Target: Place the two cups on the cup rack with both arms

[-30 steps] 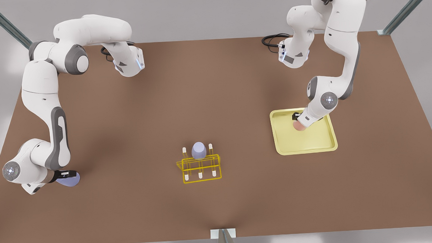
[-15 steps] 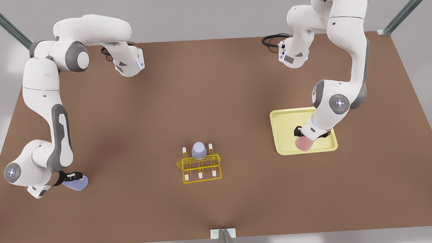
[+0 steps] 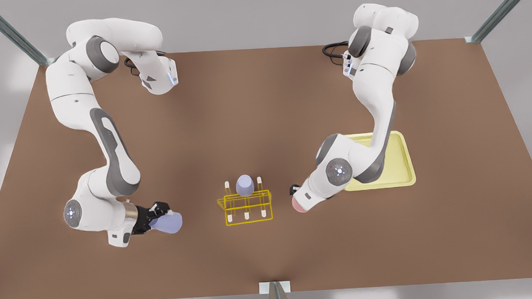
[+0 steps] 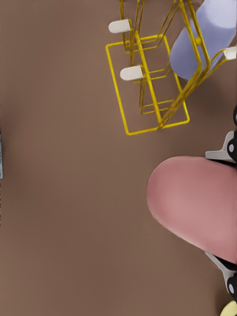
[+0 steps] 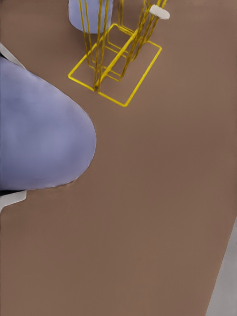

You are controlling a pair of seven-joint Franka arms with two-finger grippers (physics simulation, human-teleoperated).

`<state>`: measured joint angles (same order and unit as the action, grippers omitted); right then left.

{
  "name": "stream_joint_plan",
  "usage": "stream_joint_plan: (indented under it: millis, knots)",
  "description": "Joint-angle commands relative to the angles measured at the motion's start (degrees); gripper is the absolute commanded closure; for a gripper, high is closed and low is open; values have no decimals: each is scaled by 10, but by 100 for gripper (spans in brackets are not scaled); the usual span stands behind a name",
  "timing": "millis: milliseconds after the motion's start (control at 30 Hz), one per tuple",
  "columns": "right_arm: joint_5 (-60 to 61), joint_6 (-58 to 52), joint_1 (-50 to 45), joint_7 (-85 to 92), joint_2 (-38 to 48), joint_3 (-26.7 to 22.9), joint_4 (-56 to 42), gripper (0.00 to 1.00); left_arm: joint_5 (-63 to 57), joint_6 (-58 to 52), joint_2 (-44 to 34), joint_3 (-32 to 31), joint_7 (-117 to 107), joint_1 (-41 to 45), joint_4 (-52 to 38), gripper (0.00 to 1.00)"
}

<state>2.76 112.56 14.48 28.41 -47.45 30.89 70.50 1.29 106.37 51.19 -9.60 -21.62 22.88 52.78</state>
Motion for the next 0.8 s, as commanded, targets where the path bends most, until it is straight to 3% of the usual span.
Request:
stream_joint_plan:
  millis: [0,267,467,500,533,767]
  knots:
    - [-8,3,-3,-15,-5,24,-3,47,19,29,8,0,-259,8,-21,18]
    - [13,57,-61,-17,-24,39,-47,47,54,104,55,2,-323,74,-86,18]
    - [19,58,-97,-17,-24,44,-55,47,61,131,69,2,-330,78,-101,18]
    - [18,59,-105,-16,-28,44,-56,47,61,130,72,3,-329,81,-101,4]
    - [18,62,-111,-16,-32,44,-55,47,61,132,72,3,-329,81,-101,0]
    - [11,57,-111,-9,-32,43,-45,47,61,162,92,11,-330,91,-100,0]
